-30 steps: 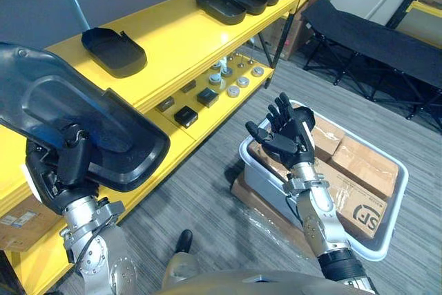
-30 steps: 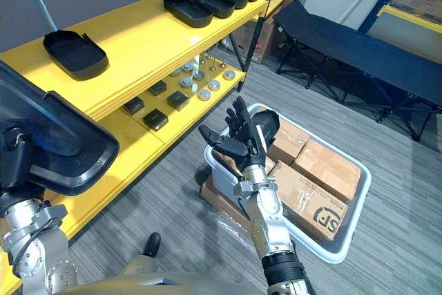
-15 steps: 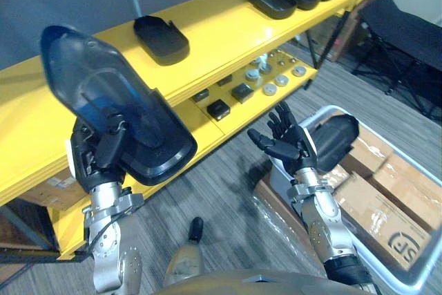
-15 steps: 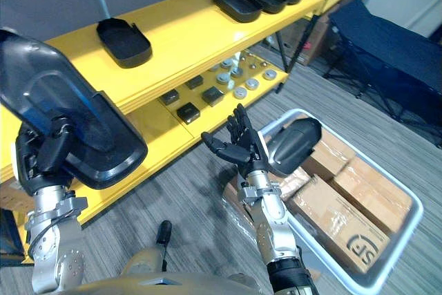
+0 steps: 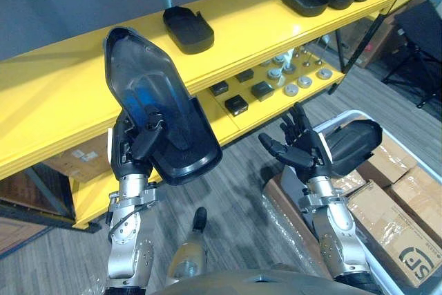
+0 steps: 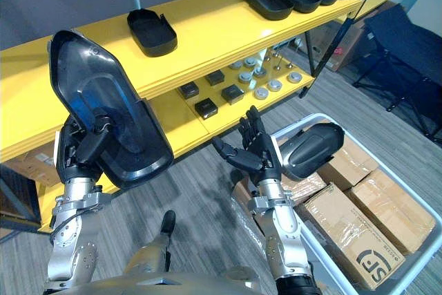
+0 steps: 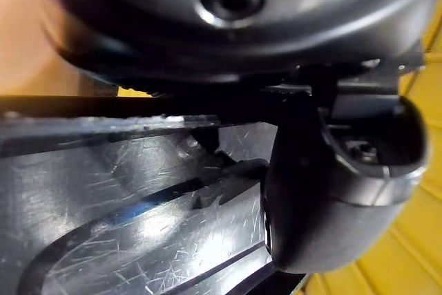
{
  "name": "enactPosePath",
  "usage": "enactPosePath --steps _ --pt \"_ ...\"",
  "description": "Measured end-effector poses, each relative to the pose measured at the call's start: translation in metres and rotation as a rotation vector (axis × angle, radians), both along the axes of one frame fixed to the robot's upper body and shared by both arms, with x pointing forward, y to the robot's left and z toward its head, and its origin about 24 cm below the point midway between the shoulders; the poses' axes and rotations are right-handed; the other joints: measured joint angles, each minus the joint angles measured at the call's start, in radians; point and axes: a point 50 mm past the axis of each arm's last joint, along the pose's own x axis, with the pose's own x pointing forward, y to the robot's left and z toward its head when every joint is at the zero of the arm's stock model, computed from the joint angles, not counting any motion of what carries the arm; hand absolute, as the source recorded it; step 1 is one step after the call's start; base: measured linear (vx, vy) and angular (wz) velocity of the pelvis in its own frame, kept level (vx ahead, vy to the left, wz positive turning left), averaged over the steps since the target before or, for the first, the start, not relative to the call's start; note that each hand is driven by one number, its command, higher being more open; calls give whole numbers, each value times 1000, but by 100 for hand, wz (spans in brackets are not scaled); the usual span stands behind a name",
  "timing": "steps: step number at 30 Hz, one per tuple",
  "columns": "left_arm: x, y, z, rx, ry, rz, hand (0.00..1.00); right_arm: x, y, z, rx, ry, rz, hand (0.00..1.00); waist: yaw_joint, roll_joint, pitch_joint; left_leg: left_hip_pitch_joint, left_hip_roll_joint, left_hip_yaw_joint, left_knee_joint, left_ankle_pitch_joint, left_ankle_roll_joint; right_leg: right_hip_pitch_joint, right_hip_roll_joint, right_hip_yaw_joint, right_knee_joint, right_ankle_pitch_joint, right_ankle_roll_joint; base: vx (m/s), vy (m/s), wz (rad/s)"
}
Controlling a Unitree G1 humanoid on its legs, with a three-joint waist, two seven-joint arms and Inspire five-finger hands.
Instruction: Walk over and take three plastic housings, then place them on the shelf
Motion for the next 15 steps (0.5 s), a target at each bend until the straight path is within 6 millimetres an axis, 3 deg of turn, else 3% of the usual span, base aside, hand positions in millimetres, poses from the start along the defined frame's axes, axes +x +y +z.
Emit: enactPosePath --steps 1,2,3,8,10,11,13,15 --pt "-2 2 -1 -1 8 14 0 -1 1 0 9 -7 2 100 3 -19 13 -37 0 53 75 -40 8 -8 -23 4 -4 3 -5 -51 88 -6" --pt "-5 4 -4 -3 22 25 0 -1 1 1 5 -14 6 100 12 3 21 -59 2 74 196 -45 11 -8 -15 11 10 -1 0 -24 72 -15" --pt "-7 5 -6 -1 32 33 0 -1 1 1 4 -14 9 100 13 7 24 -63 3 72 211 -35 -10 -7 -16 21 20 -5 7 12 50 -19" --pt "-12 12 -8 -8 55 93 0 8 8 12 38 -83 19 100 19 -7 67 -108 -30 116 298 -89 3 -39 -78 30 69 -32 20 38 69 -4" --pt "-15 17 -5 -9 44 124 0 10 13 14 89 -99 8 100 43 -17 90 -143 -38 129 487 -216 11 3 -104 34 100 -74 33 116 106 -9" --pt "-17 18 -2 -10 34 132 0 10 14 14 99 -100 1 100 48 -22 92 -149 -41 129 525 -244 13 17 -107 33 101 -84 29 186 142 8" --pt "-24 24 12 7 -26 156 0 9 18 17 138 -117 -44 100 67 -55 93 -155 -65 140 626 -338 32 82 -125 19 88 -96 -23 231 138 15" --pt "-25 29 18 25 -53 164 0 7 18 22 146 -146 -68 100 66 -55 87 -163 -83 119 653 -374 42 23 -142 56 244 -32 -68 274 152 46"
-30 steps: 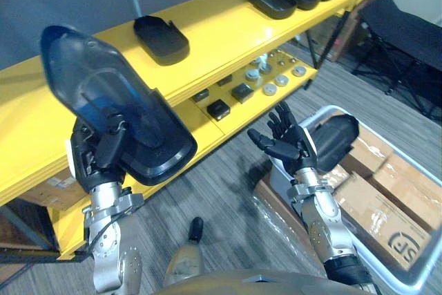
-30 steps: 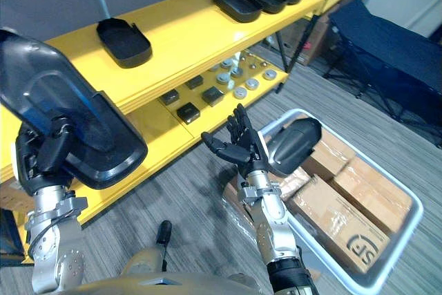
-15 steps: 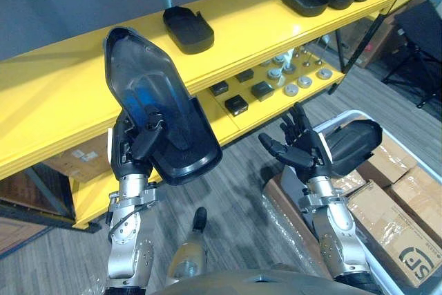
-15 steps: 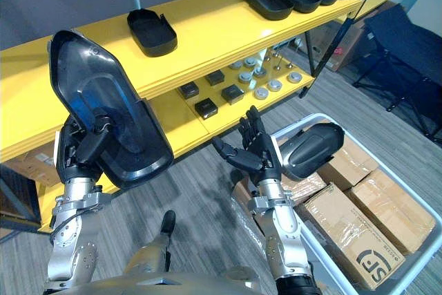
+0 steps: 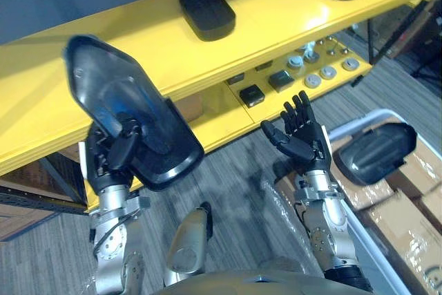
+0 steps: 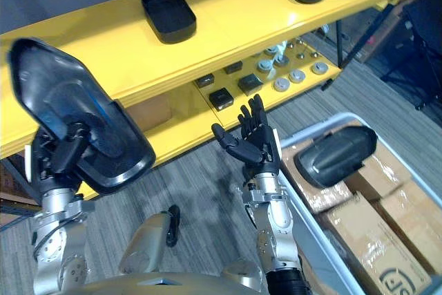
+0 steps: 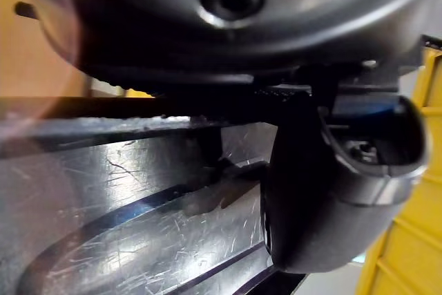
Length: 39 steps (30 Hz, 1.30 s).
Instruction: Walk over and take three plastic housings, then place them on the shelf
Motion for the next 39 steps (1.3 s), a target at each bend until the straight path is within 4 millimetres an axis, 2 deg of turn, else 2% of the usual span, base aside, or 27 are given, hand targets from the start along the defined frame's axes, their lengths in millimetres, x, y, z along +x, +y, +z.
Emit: enactPosePath --steps 1,2,3,4,6,7,9,10,11,12,13,14,15,16,19,21,23,24,25,26,28,30,31,32,33,35,39 --pt "-1 4 3 22 -8 2 0 -1 0 2 12 -12 -21 100 -10 -9 -12 17 -22 -21 -28 -8 12 -81 -14 52 138 118 3 323 193 60" --pt "-2 6 3 27 -9 5 0 -1 0 3 14 -21 -24 100 -8 -12 -13 35 -27 -31 -49 -5 22 -102 -14 73 179 171 6 404 154 54" --pt "-1 6 3 28 -11 7 0 -1 1 5 10 -36 -27 100 -13 -17 -17 64 -29 -47 -86 2 36 -127 -9 93 227 171 25 368 20 34" --pt "-1 6 4 21 -14 14 0 0 2 10 -20 -63 -23 100 -13 -17 -17 110 -32 -64 -133 10 44 -157 14 101 259 101 24 426 -9 34" --pt "0 4 4 17 -15 5 0 4 4 17 -68 -102 -4 100 -16 -7 -22 190 -25 -87 -204 20 34 -191 70 89 210 39 -8 320 -24 27" --pt "5 -1 5 2 -26 -8 0 4 1 29 -105 -159 16 100 -25 18 -39 228 -6 -111 -246 20 34 -241 132 94 113 19 -42 237 -43 36" --pt "10 -5 8 -10 -43 -13 0 6 -1 45 -150 -236 44 100 -43 45 -52 253 18 -136 -276 17 27 -316 186 143 22 24 -39 287 -86 40" --pt "15 -7 10 -17 -55 -19 0 7 -4 57 -175 -296 49 100 -56 55 -58 269 31 -157 -284 14 11 -363 214 198 -44 44 -12 337 -169 62" --pt "21 -8 11 -22 -62 -19 0 8 -6 67 -186 -343 42 100 -70 49 -61 286 33 -185 -281 3 -7 -381 228 251 -135 100 1 286 -191 61" --pt "23 -8 11 -24 -61 -19 0 8 -7 69 -187 -354 38 100 -73 45 -63 291 33 -194 -280 -2 -15 -381 229 267 -170 126 -3 278 -281 89" --pt "26 -6 10 -13 -53 -20 0 5 -10 76 -188 -395 21 100 -88 -1 -83 295 6 -231 -269 -33 -52 -368 212 306 -290 293 -20 263 -375 99" --pt "29 -6 6 -15 -37 -24 0 4 -15 81 -213 -429 7 100 -91 -5 -90 295 4 -271 -238 -69 -78 -358 204 281 -284 351 29 242 -381 103" --pt "28 -8 2 -25 -17 -27 0 4 -18 83 -228 -436 1 100 -92 12 -98 286 27 -270 -228 -73 -82 -341 220 258 -304 342 17 211 -360 79" --pt "24 -11 -4 -37 9 -33 0 4 -25 86 -258 -446 -11 100 -90 48 -115 278 77 -277 -231 -84 -93 -316 259 214 -347 339 5 143 -229 46" --pt "22 -12 -7 -53 20 -36 0 6 -36 96 -287 -476 -50 100 -82 72 -129 296 146 -269 -301 -50 -126 -268 302 138 -393 352 -33 201 -275 58" --pt "22 -13 -8 -76 16 -42 0 4 -38 102 -288 -500 -57 100 -75 75 -129 294 160 -228 -301 -33 -126 -252 303 107 -393 342 -47 113 -115 47" --pt "22 -13 -8 -83 16 -39 0 0 -38 107 -293 -523 -50 100 -66 76 -129 295 166 -173 -302 -16 -114 -232 294 85 -393 336 -54 79 -37 50" --pt "22 -13 -8 -84 15 -43 0 -3 -38 110 -299 -541 -46 100 -70 73 -129 299 164 -129 -322 6 -91 -211 269 58 -399 330 -51 30 50 89" --pt "23 -15 -7 -80 9 -57 0 -9 -41 113 -305 -557 -59 100 -83 71 -127 311 165 -51 -341 -1 -37 -183 236 19 -411 329 -50 5 84 107" --pt "24 -16 -6 -75 4 -67 0 -12 -43 114 -301 -559 -71 100 -92 69 -127 309 174 -12 -337 -6 -27 -173 221 -1 -409 328 -47 -17 87 109" --pt "26 -19 -4 -46 -8 -99 0 -16 -52 110 -250 -541 -131 100 -107 62 -118 302 233 62 -311 -4 -42 -127 164 -43 -404 312 -12 -55 168 98" --pt "26 -20 -3 -3 -5 -108 0 -19 -57 109 -238 -535 -157 100 -100 89 -122 311 269 61 -311 12 -61 -128 140 -44 -384 299 17 -75 354 31" --pt "26 -21 -2 59 3 -102 0 -19 -59 106 -166 -542 -151 100 -97 101 -119 317 259 83 -295 27 -153 -150 95 -17 -345 281 66 -94 488 -12" --pt "26 -20 -2 80 6 -100 0 -18 -57 103 -131 -536 -152 100 -92 96 -119 326 231 102 -289 15 -148 -153 75 3 -344 286 77 -78 418 -28" --pt "25 -18 -1 117 12 -98 0 -17 -53 97 -73 -518 -150 100 -95 72 -117 328 184 131 -290 -5 -139 -149 38 36 -383 298 96 -57 385 -27" --pt "26 -14 4 172 3 -123 0 -15 -45 88 -22 -487 -149 100 -94 51 -120 309 144 175 -283 -19 -113 -151 9 62 -454 304 93 -22 345 -30" --pt "28 -8 15 276 -15 -175 0 -13 -25 64 38 -388 -95 100 -98 24 -120 317 139 237 -267 -26 -84 -150 17 70 -478 366 61 69 166 -35"
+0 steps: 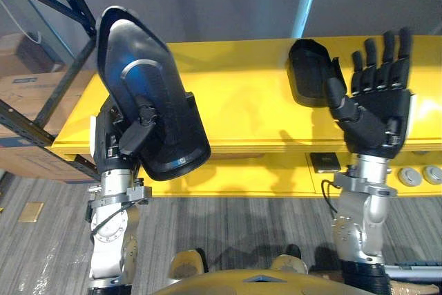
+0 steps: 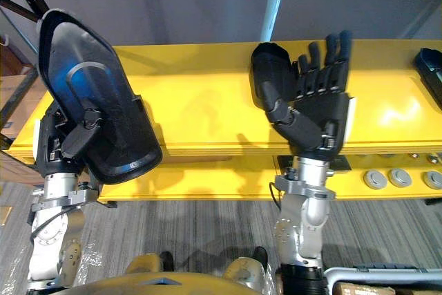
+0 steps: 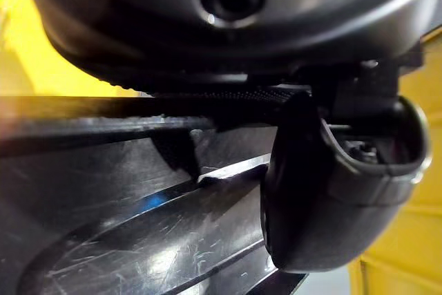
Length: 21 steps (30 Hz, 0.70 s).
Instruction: Walk over and take three plastic housings, then place them on the shelf
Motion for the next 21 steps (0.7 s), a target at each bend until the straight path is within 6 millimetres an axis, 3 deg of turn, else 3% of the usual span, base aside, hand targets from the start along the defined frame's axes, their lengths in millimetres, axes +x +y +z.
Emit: enactPosePath --steps 3,7,11,15,17,21 --pt "16 -6 13 51 -28 -39 0 -1 1 -1 -19 2 13 100 -27 -4 -7 -7 2 -7 -6 8 -6 -1 29 34 -18 37 21 89 -21 0" --pt "35 -32 22 20 -24 -180 0 0 -12 -2 -90 56 -24 100 -67 34 -12 -2 33 -34 -51 38 -28 -5 76 31 -20 31 22 69 -77 9" --pt "49 -42 13 -34 16 -246 0 2 -27 2 -217 96 -36 100 -88 59 -7 56 51 -19 -112 65 -41 -20 98 62 20 8 13 32 -67 -28" --pt "80 -27 -2 -59 105 -97 0 -1 -33 8 -296 78 20 100 -125 63 -5 98 42 21 -162 78 -51 -61 98 118 78 -30 17 -49 -9 -33" --pt "95 -10 -8 -65 151 13 0 -4 -31 11 -318 62 43 100 -142 65 7 97 36 47 -182 92 -50 -92 98 149 81 -26 24 -106 -7 -31" --pt "110 18 -6 -66 180 177 0 -6 -34 10 -298 63 64 100 -172 67 34 92 27 77 -199 105 -49 -125 99 187 78 -16 31 -78 0 -24"
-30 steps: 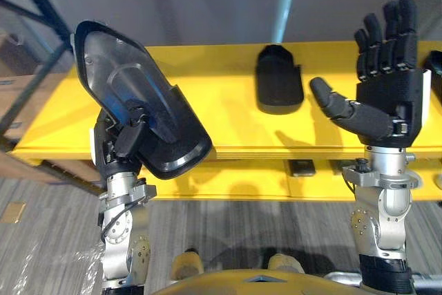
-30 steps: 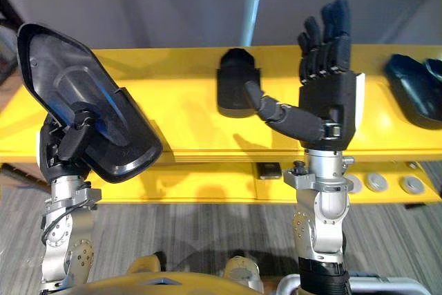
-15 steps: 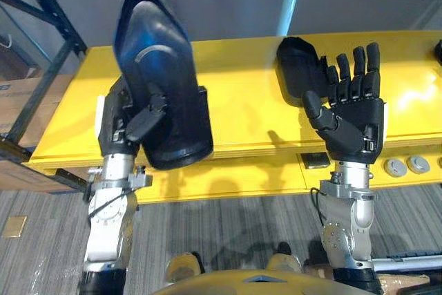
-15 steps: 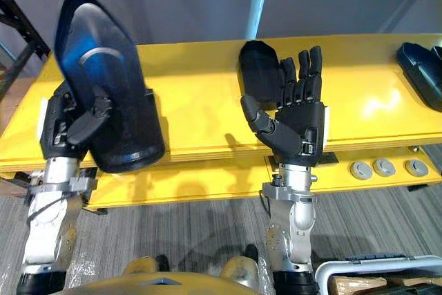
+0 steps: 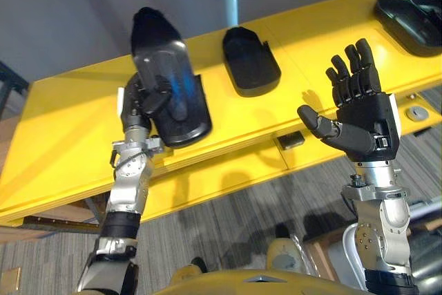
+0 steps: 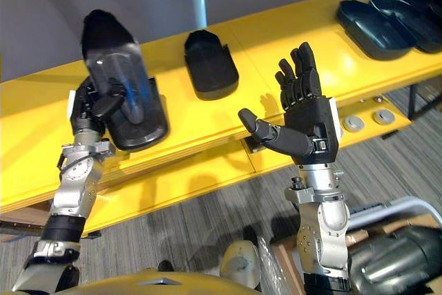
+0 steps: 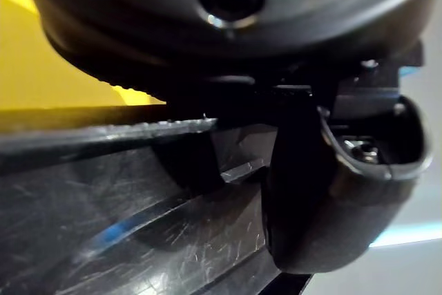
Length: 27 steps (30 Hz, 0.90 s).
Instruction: Walk over and take three plastic housings, then place them on the shelf
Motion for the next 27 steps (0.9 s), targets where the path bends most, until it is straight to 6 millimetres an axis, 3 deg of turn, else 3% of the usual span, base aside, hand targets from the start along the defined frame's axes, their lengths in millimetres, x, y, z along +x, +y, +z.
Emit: enactPosePath --steps 4,10,20,27 --pt "16 23 27 30 -47 93 0 0 2 1 -27 -3 35 100 -19 12 34 -12 -4 13 -8 7 3 -23 0 16 -7 20 8 -28 9 -8" --pt "31 31 45 10 -58 104 0 3 13 5 -88 -7 124 100 -18 19 69 -11 -6 12 -29 18 2 -30 2 15 -7 24 6 4 1 2" --pt "47 47 47 29 100 39 0 9 31 19 -97 -76 203 100 -18 25 115 -3 -6 -1 -36 29 1 -13 1 9 -9 23 6 -23 -5 3" --pt "49 41 40 19 138 -53 0 16 42 29 -115 -117 258 100 -18 24 143 -28 -5 -26 -25 37 4 -13 -3 -18 -7 24 7 -28 -13 11"
